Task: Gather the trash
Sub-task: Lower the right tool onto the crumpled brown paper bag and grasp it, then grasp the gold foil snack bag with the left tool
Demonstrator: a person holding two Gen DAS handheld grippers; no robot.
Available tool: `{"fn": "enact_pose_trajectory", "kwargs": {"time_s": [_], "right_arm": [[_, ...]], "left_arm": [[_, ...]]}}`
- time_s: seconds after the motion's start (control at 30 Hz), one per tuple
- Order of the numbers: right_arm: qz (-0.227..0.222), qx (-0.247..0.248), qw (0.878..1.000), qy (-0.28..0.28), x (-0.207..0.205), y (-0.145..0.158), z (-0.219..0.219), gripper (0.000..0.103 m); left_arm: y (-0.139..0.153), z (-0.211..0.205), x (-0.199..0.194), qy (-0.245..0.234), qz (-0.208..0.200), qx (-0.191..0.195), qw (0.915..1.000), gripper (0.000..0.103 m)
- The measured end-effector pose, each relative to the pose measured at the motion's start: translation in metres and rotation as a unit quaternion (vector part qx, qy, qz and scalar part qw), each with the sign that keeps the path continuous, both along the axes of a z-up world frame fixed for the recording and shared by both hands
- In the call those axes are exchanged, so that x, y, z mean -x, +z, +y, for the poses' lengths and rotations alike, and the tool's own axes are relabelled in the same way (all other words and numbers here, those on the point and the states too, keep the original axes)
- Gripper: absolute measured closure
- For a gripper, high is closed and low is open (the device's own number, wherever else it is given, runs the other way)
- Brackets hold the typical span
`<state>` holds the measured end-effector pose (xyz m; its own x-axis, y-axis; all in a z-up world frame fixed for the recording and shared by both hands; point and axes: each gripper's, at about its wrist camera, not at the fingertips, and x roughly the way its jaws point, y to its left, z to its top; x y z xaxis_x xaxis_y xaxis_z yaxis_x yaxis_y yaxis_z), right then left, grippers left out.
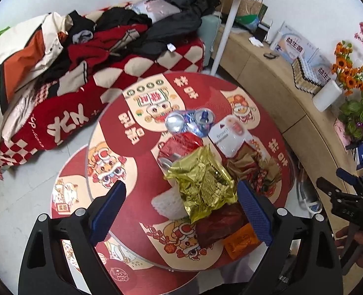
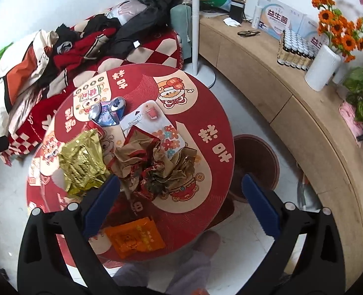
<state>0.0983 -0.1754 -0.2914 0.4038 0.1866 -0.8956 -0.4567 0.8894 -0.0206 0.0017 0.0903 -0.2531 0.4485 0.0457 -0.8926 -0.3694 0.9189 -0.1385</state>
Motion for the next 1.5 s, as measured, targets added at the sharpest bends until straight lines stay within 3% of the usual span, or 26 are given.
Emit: {"fn": "enact_pose_trajectory", "kwargs": {"time_s": [0.1,0.27,0.37,0.57,0.9,1.03,1.17,1.27,1.5], "right_arm": [[0.029,0.034,0.999,0.017,-0.011,-0.024,0.009,0.006],[0.049,0.042,0.997,0.034,-0.035,-0.063,0.024,0.006],[0.08,0.028,0.996,0.014,-0.045,-0.084,0.028,0.006],[0.12,0.006,0.992,-0.035,-0.046,-0.11,0.04,0.006],[0.163,0.02,0.983,-0.087,-0.057,-0.149,0.044,0.006],[0.179,0.006,0.978,-0.106,-0.061,-0.156,0.037,0.007],[0.201,-0.022,0.974,-0.101,-0.059,-0.158,0.034,0.029],[0.193,-0.033,0.975,-0.105,-0.058,-0.149,0.033,0.036],[0.178,-0.055,0.976,-0.116,-0.053,-0.132,0.025,0.039]], "left_arm": [[-0.008,-0.005,-0.006,-0.01,0.007,-0.013,0.9998,0.014],[-0.019,-0.009,-0.013,-0.015,0.011,-0.021,0.9996,0.014],[-0.029,-0.008,-0.015,-0.014,0.02,-0.004,0.9997,0.014],[-0.039,-0.011,-0.009,-0.009,0.028,-0.011,0.9995,0.015],[-0.047,-0.002,-0.003,0.004,0.034,-0.005,0.9994,0.02],[-0.049,-0.002,-0.005,-0.002,0.033,-0.005,0.9994,0.02],[-0.051,-0.006,-0.007,-0.011,0.032,-0.003,0.9994,0.022],[-0.054,-0.007,-0.008,-0.021,0.029,0.001,0.9994,0.024],[-0.067,-0.001,-0.009,-0.007,0.034,0.033,0.9989,0.027]]}}
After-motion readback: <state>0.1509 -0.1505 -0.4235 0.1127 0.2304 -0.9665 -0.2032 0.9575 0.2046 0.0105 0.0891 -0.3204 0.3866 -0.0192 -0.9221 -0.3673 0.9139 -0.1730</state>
